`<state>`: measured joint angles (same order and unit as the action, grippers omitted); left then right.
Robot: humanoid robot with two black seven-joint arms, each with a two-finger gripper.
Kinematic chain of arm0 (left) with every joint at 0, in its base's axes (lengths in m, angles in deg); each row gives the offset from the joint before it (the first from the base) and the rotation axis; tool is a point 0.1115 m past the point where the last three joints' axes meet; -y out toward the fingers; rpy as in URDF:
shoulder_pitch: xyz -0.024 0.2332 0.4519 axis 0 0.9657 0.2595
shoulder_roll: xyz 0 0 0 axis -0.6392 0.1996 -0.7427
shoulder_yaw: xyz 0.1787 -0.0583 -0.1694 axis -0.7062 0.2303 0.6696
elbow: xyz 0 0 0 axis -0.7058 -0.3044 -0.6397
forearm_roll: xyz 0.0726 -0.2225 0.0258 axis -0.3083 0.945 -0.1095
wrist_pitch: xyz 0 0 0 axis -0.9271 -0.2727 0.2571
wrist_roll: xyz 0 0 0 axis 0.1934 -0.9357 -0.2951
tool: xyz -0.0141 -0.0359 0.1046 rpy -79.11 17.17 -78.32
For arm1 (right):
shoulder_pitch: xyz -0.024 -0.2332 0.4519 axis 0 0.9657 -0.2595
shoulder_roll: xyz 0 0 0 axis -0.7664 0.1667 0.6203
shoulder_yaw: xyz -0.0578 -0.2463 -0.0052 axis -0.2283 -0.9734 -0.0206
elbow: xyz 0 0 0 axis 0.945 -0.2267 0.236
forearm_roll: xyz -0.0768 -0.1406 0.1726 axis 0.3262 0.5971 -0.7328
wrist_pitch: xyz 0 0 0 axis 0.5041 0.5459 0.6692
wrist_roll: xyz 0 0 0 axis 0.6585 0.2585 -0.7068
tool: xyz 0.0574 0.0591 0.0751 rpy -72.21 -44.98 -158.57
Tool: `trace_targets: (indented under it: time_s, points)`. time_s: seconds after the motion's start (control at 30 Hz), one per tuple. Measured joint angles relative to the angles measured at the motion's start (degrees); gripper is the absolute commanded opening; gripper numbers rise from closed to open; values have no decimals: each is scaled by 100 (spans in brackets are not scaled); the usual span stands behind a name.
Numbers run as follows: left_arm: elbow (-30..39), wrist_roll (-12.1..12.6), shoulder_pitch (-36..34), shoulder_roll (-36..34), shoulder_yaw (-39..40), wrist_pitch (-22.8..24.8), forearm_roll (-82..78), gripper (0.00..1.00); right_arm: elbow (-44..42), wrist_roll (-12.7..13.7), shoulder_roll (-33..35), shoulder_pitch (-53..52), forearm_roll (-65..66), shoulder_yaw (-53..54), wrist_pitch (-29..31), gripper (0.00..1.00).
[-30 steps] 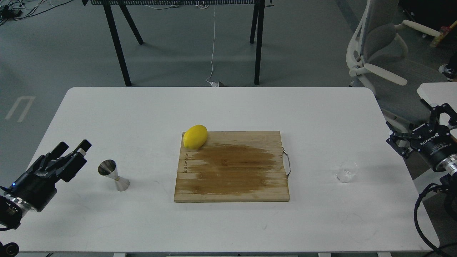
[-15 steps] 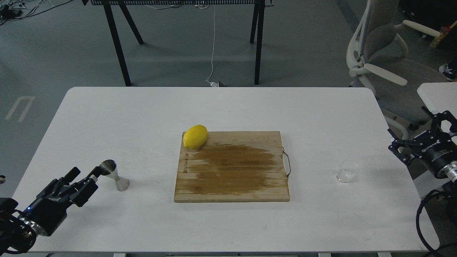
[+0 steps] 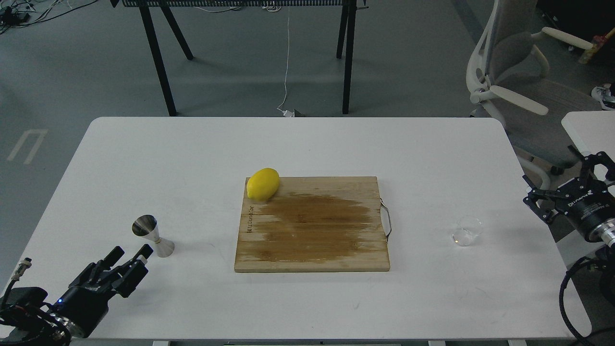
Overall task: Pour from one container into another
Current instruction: 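Lower the left gripper beside the metal jigger and close on it, then lift the jigger with the left gripper and carry it over the board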
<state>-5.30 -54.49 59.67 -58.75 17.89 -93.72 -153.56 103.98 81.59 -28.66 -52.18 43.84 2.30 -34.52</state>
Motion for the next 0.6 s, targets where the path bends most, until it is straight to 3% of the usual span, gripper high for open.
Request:
trace_targets:
  time_s: [0.23,0.6]
  points:
    - [-525,0,-236,419,-37,1,-1,90,-3,0,0,-5,0,16,0,99]
    - [-729,0,-615,651,-142,1,-1,90,-31,-7,0,8,0,24,0,99]
